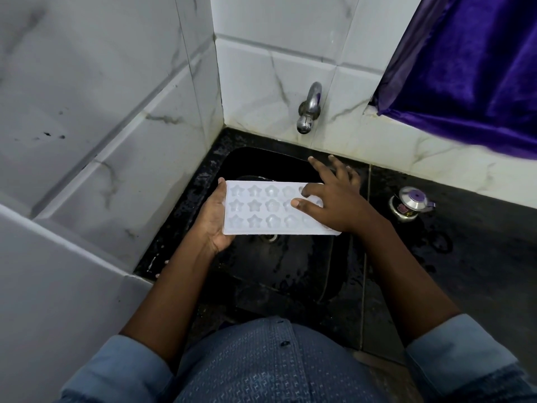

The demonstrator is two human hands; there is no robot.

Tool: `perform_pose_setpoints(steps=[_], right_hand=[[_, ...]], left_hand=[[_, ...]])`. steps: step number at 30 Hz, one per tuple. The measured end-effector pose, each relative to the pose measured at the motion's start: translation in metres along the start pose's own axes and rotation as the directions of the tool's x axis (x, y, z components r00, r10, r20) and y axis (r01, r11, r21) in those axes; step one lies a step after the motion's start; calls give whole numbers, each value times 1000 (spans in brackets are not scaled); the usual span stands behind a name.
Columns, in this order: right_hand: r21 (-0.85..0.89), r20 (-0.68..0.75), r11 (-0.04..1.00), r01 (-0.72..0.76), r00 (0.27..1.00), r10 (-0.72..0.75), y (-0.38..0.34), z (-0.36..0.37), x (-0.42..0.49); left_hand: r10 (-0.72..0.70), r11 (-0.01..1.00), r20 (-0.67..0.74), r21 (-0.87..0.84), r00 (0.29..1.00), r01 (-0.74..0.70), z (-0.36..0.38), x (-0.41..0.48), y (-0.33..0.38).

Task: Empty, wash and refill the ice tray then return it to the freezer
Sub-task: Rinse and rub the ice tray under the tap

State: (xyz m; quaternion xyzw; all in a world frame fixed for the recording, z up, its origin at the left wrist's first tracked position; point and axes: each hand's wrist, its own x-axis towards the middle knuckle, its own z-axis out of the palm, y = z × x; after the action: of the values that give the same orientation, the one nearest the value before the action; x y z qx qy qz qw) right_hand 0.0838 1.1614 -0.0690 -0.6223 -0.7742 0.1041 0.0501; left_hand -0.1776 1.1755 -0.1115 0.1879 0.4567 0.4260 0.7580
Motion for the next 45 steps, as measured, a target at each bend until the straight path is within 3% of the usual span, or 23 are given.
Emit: perform_pose_setpoints(steps=[9, 14, 22, 45], right_hand=[[40, -21, 999, 1, 1000, 0, -10, 0, -1], [39, 8, 997, 70, 998, -70, -28, 0, -1], [-24, 51, 999, 25, 998, -23, -43, 2, 2], [53, 76, 999, 3, 997, -7, -47, -2, 1]], left_hand=[[-2, 1000, -16, -3, 1000, 2, -3, -6, -1], [-23, 999, 10, -21, 1000, 24, -4, -11, -5], [6, 1000, -15, -17, 1000, -6, -6, -16, -3], [-1, 1000, -28, -8, 1000, 0, -10, -17, -6]])
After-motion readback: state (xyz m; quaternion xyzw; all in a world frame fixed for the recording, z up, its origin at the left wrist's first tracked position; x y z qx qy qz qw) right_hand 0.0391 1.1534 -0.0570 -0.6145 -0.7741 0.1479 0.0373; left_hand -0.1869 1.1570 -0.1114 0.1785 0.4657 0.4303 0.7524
